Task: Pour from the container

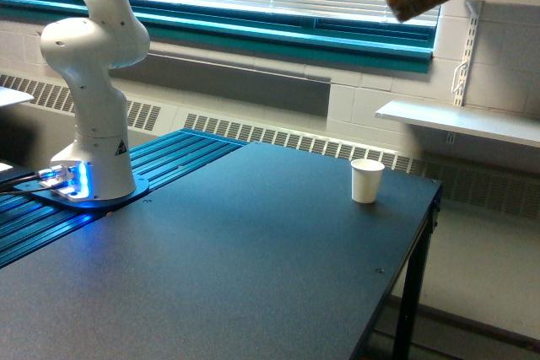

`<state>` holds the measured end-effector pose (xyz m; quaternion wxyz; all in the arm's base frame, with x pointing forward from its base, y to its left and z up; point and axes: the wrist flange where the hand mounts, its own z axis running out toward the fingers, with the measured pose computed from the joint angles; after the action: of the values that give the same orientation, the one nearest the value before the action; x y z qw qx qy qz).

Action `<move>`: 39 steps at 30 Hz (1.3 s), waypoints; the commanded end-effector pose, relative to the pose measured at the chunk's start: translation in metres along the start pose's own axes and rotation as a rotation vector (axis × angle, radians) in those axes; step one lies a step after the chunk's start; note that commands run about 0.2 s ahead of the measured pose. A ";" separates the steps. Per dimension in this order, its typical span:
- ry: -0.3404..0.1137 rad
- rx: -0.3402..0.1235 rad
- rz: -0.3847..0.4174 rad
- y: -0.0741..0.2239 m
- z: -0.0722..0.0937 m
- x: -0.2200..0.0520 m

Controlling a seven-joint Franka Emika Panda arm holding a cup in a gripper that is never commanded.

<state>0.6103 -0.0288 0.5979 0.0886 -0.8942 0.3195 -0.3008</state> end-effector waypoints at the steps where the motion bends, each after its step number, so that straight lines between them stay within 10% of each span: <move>1: 0.040 0.061 -0.100 -0.039 -0.032 -0.004; 15: 0.107 0.073 -0.081 -0.057 -0.059 -0.018; 39: 0.045 0.071 -0.171 -0.087 -0.046 -0.110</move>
<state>0.5716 0.0853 0.6064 0.0778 -0.9088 0.2429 -0.3303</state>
